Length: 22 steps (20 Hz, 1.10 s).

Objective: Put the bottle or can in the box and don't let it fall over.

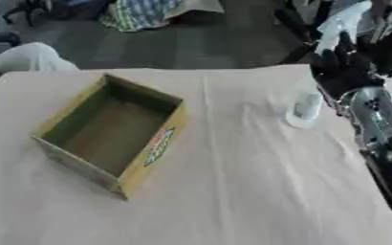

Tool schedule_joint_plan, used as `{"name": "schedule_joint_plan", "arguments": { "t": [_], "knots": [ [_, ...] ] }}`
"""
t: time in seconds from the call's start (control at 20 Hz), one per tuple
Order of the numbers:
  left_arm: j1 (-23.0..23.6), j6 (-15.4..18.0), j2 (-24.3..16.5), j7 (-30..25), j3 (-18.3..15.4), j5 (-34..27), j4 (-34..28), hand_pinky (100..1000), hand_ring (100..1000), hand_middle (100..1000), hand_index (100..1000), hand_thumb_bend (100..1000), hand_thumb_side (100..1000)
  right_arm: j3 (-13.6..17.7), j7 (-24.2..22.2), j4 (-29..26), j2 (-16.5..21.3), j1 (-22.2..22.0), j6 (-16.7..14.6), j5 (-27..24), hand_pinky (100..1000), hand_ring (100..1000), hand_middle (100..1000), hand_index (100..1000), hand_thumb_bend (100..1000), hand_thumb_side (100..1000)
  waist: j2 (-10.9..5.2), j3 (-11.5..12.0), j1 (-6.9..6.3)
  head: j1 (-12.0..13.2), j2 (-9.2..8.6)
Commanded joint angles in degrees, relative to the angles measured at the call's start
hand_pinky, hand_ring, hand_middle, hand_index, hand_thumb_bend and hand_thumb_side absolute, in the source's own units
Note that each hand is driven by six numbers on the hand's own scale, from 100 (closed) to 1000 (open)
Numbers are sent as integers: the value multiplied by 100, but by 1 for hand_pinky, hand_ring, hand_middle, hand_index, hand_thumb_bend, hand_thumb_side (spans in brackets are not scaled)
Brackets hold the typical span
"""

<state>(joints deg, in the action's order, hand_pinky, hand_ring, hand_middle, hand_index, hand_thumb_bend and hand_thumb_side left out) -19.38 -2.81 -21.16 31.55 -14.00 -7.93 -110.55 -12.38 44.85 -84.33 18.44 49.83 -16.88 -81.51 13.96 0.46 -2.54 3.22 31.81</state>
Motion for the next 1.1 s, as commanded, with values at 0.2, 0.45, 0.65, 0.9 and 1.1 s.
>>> {"name": "schedule_joint_plan", "arguments": {
  "t": [0.2,0.45,0.65,0.9,1.1],
  "knots": [
    [-57,13,-132,2,-48,-13,-118,947,842,993,874,198,876,41,-47,119,107,11,-137,-111,100,100,100,864,335,607,-54,0,-24,5,-76],
    [-58,11,-125,4,-49,-17,-119,947,843,994,874,198,877,37,-123,303,113,10,-223,-190,100,100,100,864,334,600,-28,0,-38,9,-83],
    [-58,8,-122,6,-48,-20,-121,948,844,995,874,196,878,36,-169,399,137,30,-260,-231,100,100,100,864,334,596,-1,-3,-53,13,-93],
    [-64,4,-115,4,-46,-26,-126,949,845,996,874,195,880,35,-226,519,188,111,-291,-273,100,100,100,864,335,593,45,8,-75,-17,-127],
    [-71,1,-112,3,-43,-31,-131,950,846,997,874,194,881,37,-268,605,249,198,-294,-306,100,100,100,863,336,592,84,23,-82,-57,-175]
  ]
}}
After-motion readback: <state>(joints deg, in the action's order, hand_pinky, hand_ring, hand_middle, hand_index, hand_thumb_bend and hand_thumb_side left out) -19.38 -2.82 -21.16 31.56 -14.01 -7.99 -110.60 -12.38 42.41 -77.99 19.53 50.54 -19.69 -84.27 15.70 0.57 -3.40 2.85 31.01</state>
